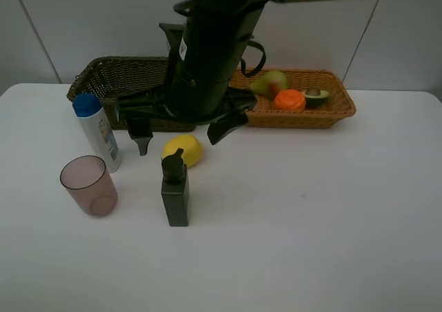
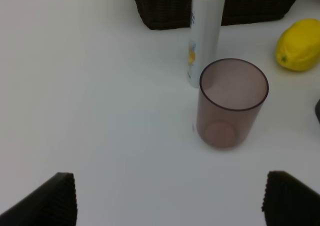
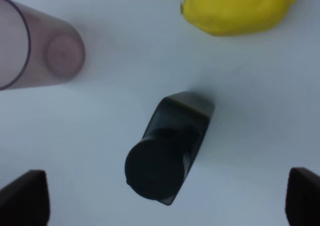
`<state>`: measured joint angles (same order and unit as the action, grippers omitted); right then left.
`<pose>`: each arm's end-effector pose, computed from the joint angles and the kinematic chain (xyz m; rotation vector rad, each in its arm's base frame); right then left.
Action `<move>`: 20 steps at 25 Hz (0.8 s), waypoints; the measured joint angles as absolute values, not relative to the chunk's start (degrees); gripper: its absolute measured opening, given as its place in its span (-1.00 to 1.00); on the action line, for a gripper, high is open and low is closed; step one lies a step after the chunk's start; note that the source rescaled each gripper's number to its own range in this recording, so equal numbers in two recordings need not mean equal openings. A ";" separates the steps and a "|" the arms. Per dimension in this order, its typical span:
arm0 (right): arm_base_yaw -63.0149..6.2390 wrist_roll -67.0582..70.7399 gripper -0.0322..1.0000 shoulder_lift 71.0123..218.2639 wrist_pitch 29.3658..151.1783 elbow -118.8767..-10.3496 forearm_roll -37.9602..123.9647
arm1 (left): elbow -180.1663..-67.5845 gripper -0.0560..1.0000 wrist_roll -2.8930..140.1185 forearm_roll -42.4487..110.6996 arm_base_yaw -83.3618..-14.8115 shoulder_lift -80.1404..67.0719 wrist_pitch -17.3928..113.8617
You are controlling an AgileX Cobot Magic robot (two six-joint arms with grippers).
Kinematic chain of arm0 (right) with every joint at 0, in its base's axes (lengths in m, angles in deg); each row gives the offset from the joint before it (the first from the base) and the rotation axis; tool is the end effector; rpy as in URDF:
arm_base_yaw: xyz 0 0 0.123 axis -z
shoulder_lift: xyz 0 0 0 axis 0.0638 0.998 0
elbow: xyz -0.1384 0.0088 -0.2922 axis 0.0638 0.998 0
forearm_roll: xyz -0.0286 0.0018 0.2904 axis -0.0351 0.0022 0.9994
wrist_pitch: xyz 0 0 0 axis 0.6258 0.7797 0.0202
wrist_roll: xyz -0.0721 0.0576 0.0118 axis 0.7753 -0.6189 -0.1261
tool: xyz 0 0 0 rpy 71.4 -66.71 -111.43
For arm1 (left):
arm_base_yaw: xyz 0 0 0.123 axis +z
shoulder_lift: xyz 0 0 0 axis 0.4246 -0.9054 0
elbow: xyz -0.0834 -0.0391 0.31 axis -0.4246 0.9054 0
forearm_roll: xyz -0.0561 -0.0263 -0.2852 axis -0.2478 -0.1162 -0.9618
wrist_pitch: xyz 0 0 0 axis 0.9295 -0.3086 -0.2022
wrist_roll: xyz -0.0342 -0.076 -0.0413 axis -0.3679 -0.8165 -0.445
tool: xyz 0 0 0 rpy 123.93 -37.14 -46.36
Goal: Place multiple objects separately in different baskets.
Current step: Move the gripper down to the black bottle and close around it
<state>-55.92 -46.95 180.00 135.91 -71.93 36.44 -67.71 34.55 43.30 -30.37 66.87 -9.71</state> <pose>0.2766 0.3602 0.2645 -0.6413 2.8048 0.3297 0.0025 -0.0064 0.2654 0.0986 2.1478 -0.1455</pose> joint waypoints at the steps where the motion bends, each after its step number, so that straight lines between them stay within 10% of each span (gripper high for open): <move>1: -56.09 -46.95 1.00 180.92 135.39 -71.93 36.79 | -67.71 1.00 34.55 43.30 -30.37 66.87 -9.71; 20: -56.41 -52.87 1.00 189.54 131.50 -71.93 35.53 | -67.71 1.00 34.55 43.30 -30.37 66.87 -9.71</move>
<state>-56.41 -52.87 189.54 131.50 -71.93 35.53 -67.71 34.55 43.30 -30.37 66.87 -9.71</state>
